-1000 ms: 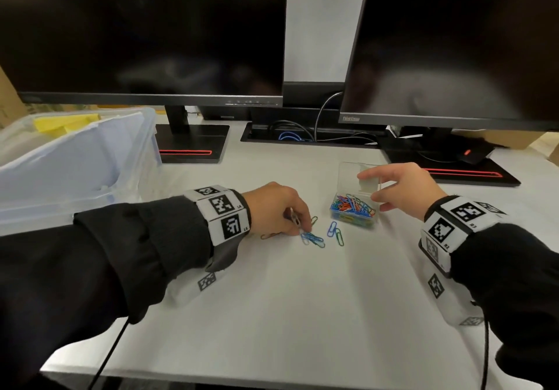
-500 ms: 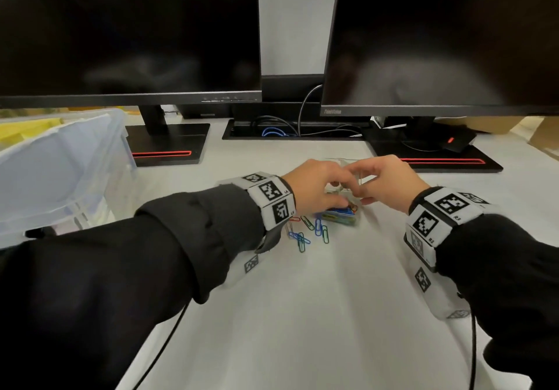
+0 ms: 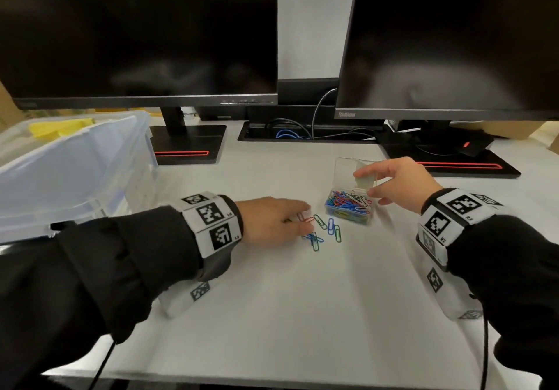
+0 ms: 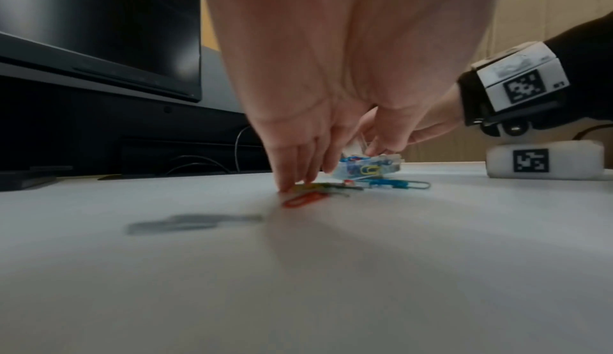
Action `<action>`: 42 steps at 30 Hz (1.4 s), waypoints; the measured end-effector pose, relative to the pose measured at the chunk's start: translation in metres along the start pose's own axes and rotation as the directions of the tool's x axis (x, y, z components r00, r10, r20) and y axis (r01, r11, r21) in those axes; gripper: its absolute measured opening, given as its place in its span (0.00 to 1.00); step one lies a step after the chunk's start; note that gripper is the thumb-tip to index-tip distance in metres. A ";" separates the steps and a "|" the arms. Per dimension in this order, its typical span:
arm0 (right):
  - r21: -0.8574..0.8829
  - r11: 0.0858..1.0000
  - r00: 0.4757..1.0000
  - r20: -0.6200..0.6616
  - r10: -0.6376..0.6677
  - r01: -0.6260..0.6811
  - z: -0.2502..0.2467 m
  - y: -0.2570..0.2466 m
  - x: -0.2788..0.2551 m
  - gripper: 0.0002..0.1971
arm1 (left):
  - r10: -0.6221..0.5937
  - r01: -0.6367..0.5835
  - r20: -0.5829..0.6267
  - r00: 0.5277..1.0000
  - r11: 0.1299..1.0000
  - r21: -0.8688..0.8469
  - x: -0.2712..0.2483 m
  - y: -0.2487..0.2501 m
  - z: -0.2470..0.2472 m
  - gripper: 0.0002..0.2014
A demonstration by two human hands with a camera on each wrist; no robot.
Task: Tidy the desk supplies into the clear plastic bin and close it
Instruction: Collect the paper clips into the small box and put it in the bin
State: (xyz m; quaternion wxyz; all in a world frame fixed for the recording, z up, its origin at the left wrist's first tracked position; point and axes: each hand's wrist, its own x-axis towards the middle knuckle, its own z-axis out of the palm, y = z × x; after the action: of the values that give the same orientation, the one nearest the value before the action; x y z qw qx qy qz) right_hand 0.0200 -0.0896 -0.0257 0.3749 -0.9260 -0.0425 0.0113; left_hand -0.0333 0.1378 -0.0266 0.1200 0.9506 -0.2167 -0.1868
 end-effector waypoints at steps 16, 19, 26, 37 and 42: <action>-0.020 1.000 1.000 -0.027 0.008 -0.008 -0.002 -0.003 -0.006 0.20 | 0.202 -0.191 -0.172 0.964 0.979 0.077 -0.004 -0.016 -0.007 0.12; -0.017 1.000 1.000 0.003 0.015 -0.015 -0.002 -0.003 -0.006 0.20 | 0.091 -0.086 -0.194 0.977 0.996 0.035 -0.015 -0.029 -0.005 0.27; 0.004 0.999 0.991 0.130 0.041 -0.042 -0.002 -0.005 -0.007 0.24 | 0.032 -0.026 -0.085 0.996 0.997 0.073 -0.014 -0.031 -0.002 0.24; 0.048 0.999 0.992 0.127 -0.001 -0.005 0.000 -0.004 -0.004 0.20 | 0.094 -0.146 -0.393 0.915 0.983 -0.107 0.005 -0.009 -0.014 0.10; 0.093 0.995 0.985 0.161 -0.055 0.040 0.006 -0.008 -0.001 0.19 | 0.188 -0.294 -0.548 0.815 0.949 -0.112 0.029 0.028 -0.015 0.09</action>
State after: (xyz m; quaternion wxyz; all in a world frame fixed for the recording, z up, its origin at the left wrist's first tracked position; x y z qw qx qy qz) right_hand 0.0177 -0.0797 -0.0249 0.4112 -0.9031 -0.0946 0.0802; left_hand -0.0130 0.1024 -0.0136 0.2885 0.9136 -0.2752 0.0799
